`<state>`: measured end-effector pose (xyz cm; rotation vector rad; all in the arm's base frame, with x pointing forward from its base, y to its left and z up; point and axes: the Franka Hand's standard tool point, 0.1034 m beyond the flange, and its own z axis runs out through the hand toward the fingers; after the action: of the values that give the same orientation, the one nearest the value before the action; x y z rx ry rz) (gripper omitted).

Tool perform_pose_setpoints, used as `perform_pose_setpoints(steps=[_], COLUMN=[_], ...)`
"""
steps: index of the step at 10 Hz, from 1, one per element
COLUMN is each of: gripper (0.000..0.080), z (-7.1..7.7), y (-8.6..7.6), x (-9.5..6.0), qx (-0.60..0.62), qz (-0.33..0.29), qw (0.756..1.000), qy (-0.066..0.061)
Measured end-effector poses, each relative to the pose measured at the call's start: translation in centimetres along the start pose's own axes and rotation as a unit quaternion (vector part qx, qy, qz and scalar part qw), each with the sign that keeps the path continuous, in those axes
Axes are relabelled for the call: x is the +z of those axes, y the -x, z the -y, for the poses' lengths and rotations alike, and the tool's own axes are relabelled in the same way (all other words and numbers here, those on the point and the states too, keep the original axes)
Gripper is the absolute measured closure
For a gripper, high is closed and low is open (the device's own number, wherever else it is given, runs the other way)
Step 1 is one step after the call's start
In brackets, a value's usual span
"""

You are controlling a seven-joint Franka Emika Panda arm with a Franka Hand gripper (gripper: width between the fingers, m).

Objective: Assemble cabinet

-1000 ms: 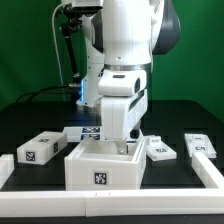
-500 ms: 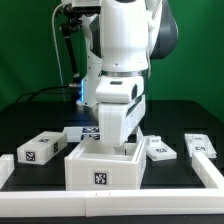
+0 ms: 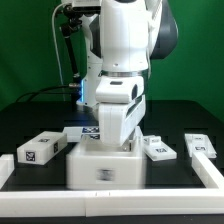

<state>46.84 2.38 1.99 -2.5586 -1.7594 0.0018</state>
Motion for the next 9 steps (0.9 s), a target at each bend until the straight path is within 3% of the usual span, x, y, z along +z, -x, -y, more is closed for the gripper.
perform_pose_setpoints(steps=[1, 6, 9], gripper=[0.0762, 0.0762, 0.0762], z=[-0.07, -0.1, -0.94], y=[0.04, 0.11, 0.2], x=[-0.03, -0.03, -0.3], qx=[0.001, -0.006, -0.102], qz=[0.0, 0.0, 0.008], qw=[1.0, 1.0, 0.995], qy=[0.001, 0.0, -0.006])
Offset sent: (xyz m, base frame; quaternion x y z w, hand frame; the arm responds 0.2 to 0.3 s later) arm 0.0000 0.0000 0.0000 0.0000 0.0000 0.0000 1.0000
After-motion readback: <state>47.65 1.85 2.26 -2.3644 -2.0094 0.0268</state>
